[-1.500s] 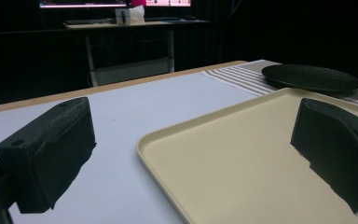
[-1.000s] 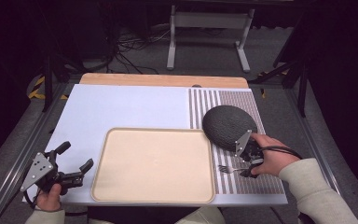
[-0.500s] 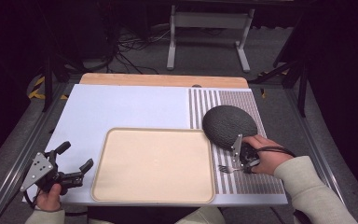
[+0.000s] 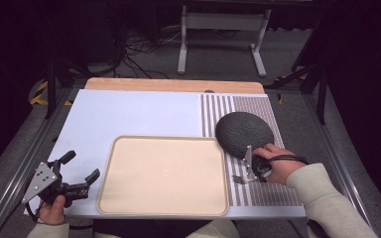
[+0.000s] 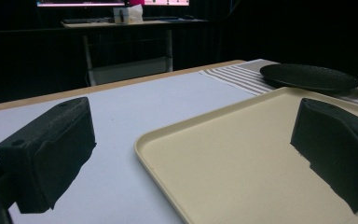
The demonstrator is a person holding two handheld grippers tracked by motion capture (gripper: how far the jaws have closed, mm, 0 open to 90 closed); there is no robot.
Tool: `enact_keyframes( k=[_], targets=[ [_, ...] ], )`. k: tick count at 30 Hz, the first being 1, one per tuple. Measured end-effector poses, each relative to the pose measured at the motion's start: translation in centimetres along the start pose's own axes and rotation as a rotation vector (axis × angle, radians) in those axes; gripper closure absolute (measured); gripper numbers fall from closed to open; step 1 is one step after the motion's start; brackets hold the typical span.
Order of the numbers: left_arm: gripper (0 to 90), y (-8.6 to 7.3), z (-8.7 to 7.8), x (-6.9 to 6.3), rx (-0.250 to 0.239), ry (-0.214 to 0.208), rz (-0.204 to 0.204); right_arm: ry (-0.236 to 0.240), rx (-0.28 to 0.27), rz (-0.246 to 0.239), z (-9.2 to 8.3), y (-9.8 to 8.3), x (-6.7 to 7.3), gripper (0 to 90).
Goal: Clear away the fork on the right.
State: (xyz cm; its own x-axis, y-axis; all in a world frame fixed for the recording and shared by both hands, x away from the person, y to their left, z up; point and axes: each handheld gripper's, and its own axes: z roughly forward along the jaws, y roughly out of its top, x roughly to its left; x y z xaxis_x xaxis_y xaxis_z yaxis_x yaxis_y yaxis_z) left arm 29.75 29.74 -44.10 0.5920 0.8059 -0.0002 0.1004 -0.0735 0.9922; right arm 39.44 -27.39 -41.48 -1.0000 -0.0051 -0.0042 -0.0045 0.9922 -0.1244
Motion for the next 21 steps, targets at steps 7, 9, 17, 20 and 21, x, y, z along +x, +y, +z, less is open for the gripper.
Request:
enact_keyframes(
  k=[7,9,17,20,21],
  targets=[
    [0.3,-0.1,0.1,0.0,0.000,-0.003,-0.004,-0.002,-0.006,0.009,0.0,-0.1,0.0,84.2],
    [0.3,-0.1,0.1,0.0,0.001,-0.005,-0.004,-0.004,-0.005,0.011,0.0,-0.1,0.0,84.3],
    [0.3,-0.1,0.1,0.0,0.003,-0.002,-0.006,-0.012,-0.038,0.036,-0.6,-0.3,0.2,84.4],
    [0.3,-0.1,0.1,0.0,-0.001,-0.002,-0.005,-0.023,-0.067,0.057,-1.7,-0.4,0.3,84.5],
    [0.3,0.0,0.1,0.0,-0.001,-0.001,-0.006,-0.029,-0.077,0.062,-2.0,-0.4,0.3,84.5]
  ],
)
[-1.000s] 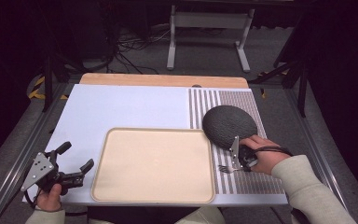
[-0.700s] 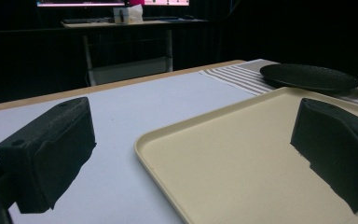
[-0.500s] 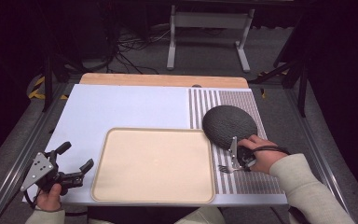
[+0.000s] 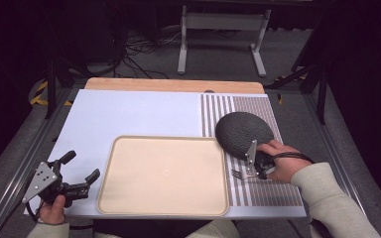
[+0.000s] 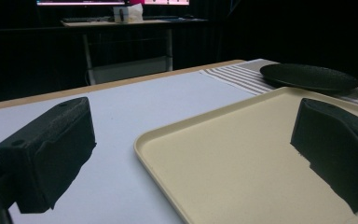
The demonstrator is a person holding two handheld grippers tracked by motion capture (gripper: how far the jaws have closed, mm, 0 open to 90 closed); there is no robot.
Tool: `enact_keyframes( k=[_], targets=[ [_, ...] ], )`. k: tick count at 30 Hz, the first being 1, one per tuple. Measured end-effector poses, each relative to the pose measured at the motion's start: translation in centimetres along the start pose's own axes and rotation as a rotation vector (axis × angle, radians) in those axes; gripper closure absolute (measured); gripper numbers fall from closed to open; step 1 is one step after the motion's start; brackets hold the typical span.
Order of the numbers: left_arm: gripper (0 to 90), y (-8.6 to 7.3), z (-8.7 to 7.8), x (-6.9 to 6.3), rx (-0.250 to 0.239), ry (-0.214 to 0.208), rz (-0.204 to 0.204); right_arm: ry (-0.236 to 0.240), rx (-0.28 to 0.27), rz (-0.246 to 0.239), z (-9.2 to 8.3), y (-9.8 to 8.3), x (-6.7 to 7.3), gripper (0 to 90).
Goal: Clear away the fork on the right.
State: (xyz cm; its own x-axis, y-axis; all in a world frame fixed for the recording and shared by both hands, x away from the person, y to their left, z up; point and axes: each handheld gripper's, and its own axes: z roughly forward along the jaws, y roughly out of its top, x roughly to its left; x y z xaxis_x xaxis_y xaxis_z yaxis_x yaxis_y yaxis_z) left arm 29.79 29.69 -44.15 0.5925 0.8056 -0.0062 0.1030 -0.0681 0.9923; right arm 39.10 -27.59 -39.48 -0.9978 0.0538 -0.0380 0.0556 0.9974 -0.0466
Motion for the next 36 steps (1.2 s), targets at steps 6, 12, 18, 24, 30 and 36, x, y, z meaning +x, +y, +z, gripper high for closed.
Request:
enact_keyframes(
  k=[6,12,18,24,30,36],
  targets=[
    [0.3,0.0,-0.1,0.0,0.001,0.003,-0.001,-0.032,-0.061,0.027,-1.8,0.1,-0.1,84.5],
    [0.3,0.0,-0.1,0.1,0.001,0.003,0.000,-0.044,-0.108,0.067,-2.8,0.3,-0.1,84.5],
    [0.3,0.0,-0.1,0.1,0.001,0.003,0.001,-0.065,-0.156,0.114,-3.7,0.7,0.0,84.5],
    [0.3,0.0,-0.1,0.1,0.001,0.004,0.000,-0.068,-0.211,0.178,-4.5,1.3,-0.1,84.5],
    [0.3,0.0,-0.1,0.1,0.003,0.001,0.001,-0.067,-0.239,0.250,-5.3,2.8,0.2,84.5],
    [0.4,0.0,-0.1,0.1,0.003,0.000,0.001,-0.050,-0.259,0.340,-5.9,4.6,0.7,84.5]
  ],
)
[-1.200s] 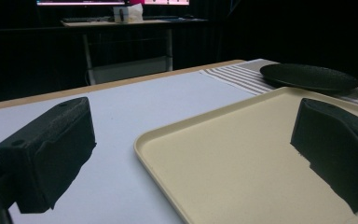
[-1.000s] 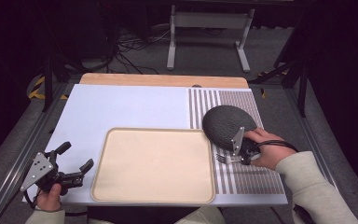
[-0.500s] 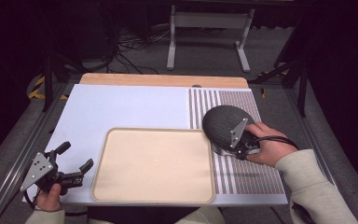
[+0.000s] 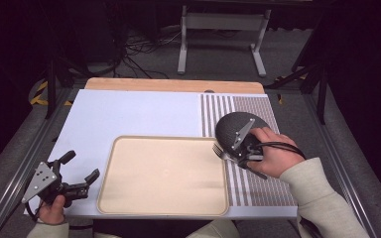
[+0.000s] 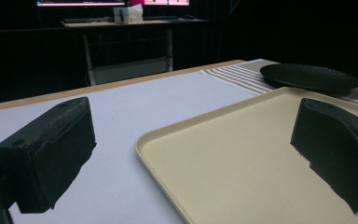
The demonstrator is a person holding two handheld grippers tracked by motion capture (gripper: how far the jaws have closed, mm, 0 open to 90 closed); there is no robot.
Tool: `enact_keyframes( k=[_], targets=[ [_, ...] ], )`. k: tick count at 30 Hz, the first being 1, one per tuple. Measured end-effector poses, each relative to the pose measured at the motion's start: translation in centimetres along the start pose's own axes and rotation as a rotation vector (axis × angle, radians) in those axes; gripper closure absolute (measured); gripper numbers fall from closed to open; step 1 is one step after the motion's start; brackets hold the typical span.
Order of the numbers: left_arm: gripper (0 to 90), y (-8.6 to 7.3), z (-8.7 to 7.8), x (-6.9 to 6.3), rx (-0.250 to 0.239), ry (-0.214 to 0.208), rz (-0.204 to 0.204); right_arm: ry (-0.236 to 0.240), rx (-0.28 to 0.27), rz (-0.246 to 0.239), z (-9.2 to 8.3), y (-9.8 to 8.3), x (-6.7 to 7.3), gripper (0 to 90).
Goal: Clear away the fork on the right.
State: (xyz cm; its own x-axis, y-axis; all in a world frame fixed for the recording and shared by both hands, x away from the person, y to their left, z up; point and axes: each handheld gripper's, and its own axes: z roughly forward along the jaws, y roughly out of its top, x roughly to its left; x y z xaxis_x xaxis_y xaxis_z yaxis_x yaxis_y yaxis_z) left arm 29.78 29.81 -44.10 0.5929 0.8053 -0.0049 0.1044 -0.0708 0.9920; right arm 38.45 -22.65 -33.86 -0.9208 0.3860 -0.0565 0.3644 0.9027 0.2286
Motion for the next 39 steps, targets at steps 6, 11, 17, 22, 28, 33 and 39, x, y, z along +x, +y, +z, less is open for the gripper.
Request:
enact_keyframes(
  k=[6,11,17,22,28,33,39],
  targets=[
    [0.4,0.0,-0.1,0.0,-0.002,0.002,0.001,0.018,-0.027,0.084,0.1,1.7,0.8,84.5],
    [0.4,0.0,-0.1,0.1,-0.001,0.007,0.001,0.046,-0.037,0.180,0.2,2.8,1.3,84.5],
    [0.4,0.0,-0.1,0.2,-0.003,0.009,-0.001,0.075,-0.023,0.312,0.4,3.8,1.8,84.5],
    [0.4,0.0,-0.1,0.2,-0.002,0.010,-0.002,0.089,-0.034,0.390,0.6,4.4,2.1,84.5],
    [0.3,0.0,-0.1,0.2,-0.004,0.010,-0.005,0.099,-0.039,0.460,1.0,5.1,2.1,84.5],
    [0.4,0.0,-0.2,0.2,-0.006,0.012,-0.006,0.116,-0.041,0.527,1.5,5.7,2.2,84.5],
    [0.4,0.0,-0.2,0.2,-0.004,0.009,-0.005,0.130,-0.047,0.575,2.0,6.2,2.2,84.5]
  ],
)
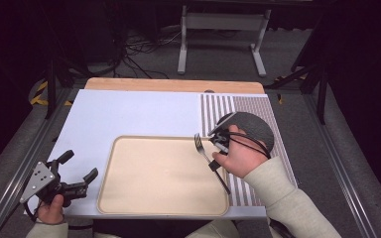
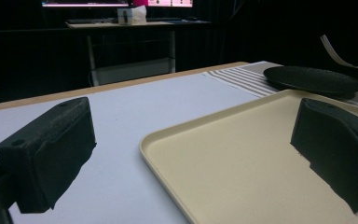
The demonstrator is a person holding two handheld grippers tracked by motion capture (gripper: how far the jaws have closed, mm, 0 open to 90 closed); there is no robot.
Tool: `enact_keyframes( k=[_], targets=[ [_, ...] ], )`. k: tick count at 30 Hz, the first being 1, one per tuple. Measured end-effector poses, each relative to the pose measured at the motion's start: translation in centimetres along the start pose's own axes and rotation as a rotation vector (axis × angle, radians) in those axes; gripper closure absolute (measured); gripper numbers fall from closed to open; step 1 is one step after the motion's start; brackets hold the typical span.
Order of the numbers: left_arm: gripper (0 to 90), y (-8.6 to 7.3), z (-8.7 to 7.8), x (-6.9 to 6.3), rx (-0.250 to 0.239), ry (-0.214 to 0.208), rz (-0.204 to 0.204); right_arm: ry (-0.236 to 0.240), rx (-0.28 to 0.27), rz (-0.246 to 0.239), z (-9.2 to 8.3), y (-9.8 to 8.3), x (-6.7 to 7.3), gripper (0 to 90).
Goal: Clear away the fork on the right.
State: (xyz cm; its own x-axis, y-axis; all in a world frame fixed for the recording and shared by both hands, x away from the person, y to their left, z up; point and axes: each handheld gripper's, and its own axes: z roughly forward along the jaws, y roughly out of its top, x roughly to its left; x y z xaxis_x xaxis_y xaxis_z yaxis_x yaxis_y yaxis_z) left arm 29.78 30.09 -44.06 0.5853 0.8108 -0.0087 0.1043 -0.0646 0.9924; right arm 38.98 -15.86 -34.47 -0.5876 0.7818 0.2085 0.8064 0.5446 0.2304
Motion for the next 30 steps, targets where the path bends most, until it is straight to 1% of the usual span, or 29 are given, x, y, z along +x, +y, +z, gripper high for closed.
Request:
enact_keyframes(
  k=[2,7,10,15,23,24,26,30],
  targets=[
    [0.4,0.0,0.0,0.0,0.000,0.000,0.001,0.007,0.014,0.018,0.4,0.2,0.1,84.5],
    [0.3,0.0,0.0,0.0,-0.004,0.003,-0.001,-0.007,0.025,0.048,1.2,0.6,0.3,84.4],
    [0.4,0.0,0.0,0.0,-0.004,0.002,0.000,-0.008,0.025,0.072,1.5,0.7,0.5,84.5],
    [0.3,0.0,0.0,0.1,-0.007,0.002,0.000,-0.012,0.040,0.102,2.0,1.0,0.6,84.4],
    [0.3,0.1,-0.1,0.1,-0.006,0.003,0.001,-0.016,0.074,0.133,3.4,1.4,0.6,84.4],
    [0.4,0.1,-0.1,0.1,-0.009,0.004,0.000,-0.016,0.077,0.130,3.5,1.4,0.6,84.4],
    [0.3,0.1,-0.1,0.1,-0.009,0.004,0.001,-0.021,0.084,0.138,3.8,1.5,0.6,84.4],
    [0.4,0.1,0.0,0.1,-0.008,0.003,0.004,-0.050,0.101,0.152,4.3,1.6,0.6,84.4]
  ],
)
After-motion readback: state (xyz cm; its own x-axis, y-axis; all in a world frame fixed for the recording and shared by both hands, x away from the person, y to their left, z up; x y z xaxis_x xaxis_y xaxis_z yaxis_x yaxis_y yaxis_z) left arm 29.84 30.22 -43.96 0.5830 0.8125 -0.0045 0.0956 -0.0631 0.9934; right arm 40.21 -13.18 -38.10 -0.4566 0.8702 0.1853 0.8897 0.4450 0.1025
